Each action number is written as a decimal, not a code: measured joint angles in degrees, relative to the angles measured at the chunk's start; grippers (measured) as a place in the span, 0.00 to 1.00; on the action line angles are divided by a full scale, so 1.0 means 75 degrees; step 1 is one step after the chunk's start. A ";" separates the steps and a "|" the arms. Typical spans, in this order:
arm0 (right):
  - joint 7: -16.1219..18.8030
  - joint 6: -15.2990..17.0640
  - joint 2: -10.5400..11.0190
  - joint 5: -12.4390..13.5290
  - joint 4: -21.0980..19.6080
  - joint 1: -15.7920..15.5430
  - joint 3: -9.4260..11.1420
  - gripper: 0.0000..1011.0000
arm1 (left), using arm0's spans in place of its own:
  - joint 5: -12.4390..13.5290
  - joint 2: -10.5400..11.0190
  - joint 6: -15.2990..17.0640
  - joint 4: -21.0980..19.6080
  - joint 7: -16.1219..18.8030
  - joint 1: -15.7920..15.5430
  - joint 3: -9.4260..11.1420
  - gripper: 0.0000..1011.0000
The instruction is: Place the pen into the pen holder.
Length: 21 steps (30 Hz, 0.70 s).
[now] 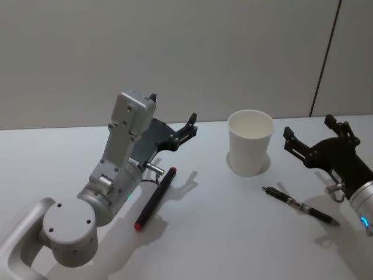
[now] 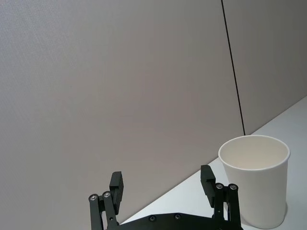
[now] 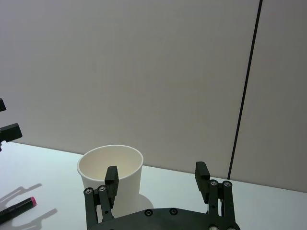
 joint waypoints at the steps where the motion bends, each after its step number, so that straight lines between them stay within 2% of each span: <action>1: 0.0000 0.0000 0.0000 0.0000 0.0000 0.0000 0.0000 0.99 | 0.0000 0.0000 0.0000 0.0000 0.0000 0.0000 0.0000 0.99; 21: 0.0000 0.0000 0.0000 0.0000 0.0000 -0.0001 0.0000 0.99 | 0.0000 0.0000 0.0000 0.0000 0.0000 0.0000 0.0000 0.99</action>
